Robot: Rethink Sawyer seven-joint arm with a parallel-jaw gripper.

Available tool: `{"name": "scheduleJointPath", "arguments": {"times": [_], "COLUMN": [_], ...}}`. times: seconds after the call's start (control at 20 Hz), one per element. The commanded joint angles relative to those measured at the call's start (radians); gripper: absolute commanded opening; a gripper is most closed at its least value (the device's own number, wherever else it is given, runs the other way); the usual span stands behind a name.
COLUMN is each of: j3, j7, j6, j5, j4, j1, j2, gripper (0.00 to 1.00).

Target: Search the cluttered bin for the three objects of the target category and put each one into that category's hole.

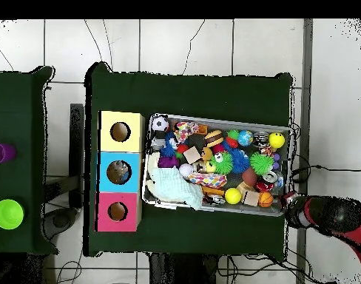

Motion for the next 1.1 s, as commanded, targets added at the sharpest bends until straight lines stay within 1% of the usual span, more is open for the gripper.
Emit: {"name": "scheduleJointPath", "arguments": {"times": [0.05,0.25,0.35,0.5,0.65,0.75,1.0,1.1], "j3": [0.024,0.044,0.041,0.046,0.051,0.049,0.039,0.041], "j7": [-0.298,-0.297,-0.274,-0.259,-0.258,-0.238,-0.145,-0.123], "j6": [-0.105,-0.122,-0.128,-0.111,-0.075,-0.064,-0.087,-0.098], "j5": [-0.193,-0.198,-0.209,-0.208,-0.214,-0.222,-0.259,-0.273], "j4": [-0.238,-0.264,-0.272,-0.306,-0.378,-0.419,-0.513,-0.546], "j1": [-0.035,-0.053,-0.049,-0.050,-0.038,-0.025,0.013,0.024], "j2": [0.130,0.168,0.167,0.189,0.234,0.261,0.328,0.353], "gripper": [1.00,1.00,1.00,1.00,1.00,1.00,1.00,1.00]}}
